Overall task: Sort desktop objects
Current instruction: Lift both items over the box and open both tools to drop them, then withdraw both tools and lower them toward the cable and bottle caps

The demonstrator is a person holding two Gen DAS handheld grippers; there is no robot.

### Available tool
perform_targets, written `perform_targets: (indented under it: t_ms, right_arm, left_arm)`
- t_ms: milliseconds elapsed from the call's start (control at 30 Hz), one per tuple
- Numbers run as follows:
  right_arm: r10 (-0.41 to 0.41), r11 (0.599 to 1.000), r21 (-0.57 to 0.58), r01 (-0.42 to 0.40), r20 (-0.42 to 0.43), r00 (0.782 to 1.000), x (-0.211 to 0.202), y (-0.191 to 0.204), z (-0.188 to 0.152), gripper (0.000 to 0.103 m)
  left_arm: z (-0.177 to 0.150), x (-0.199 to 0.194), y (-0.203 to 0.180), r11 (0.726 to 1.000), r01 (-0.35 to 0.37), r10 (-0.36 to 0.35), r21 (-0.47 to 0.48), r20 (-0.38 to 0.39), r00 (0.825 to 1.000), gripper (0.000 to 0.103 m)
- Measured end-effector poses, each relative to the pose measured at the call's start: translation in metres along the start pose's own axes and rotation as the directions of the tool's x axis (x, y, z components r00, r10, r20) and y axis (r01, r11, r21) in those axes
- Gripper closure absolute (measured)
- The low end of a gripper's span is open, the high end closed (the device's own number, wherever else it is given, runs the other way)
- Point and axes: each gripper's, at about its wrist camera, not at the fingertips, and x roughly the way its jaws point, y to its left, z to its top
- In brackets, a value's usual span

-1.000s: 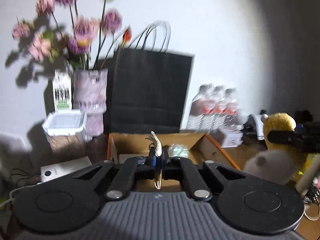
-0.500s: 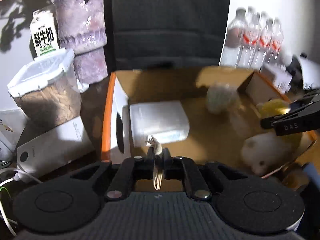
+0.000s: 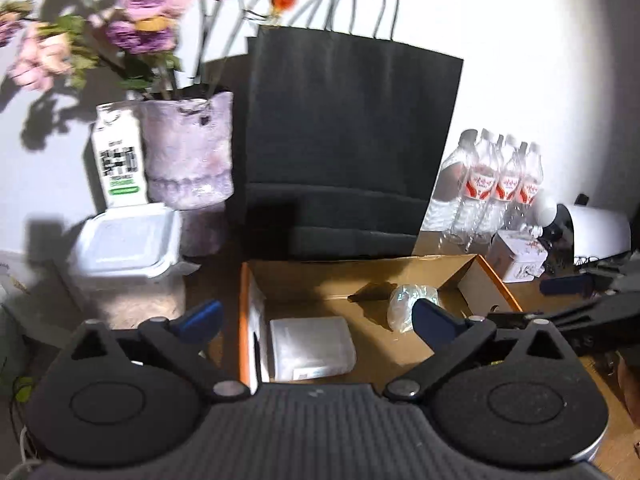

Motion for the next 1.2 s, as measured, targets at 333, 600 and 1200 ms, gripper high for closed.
perform_targets:
  t_ms: [333,600,1200]
  right_arm:
    - [0.1,0.991,0.078,-0.111,0.132,0.986,-0.083,0.027,-0.157,0.013]
    - [0.131,0.985,0.093,-0.144,0.14,0.982,-0.097,0.061,-0.266,0.016]
    - [0.004,0.998,0.066,-0.019,0.215,0.977,-0.104,0.066,-0.274,0.026]
  left_arm:
    - [-0.124,-0.075,0.028,0.991,0.131,-0.13,-0.022,0.044,0.991,0.0]
    - [-0.227,-0.1,0.023,0.993,0.121,-0.121,-0.011,-0.018,0.992,0.0]
    - [-0.24,-0.097,0.009,0.996,0.079,-0.081,0.053,0.053,0.995,0.016]
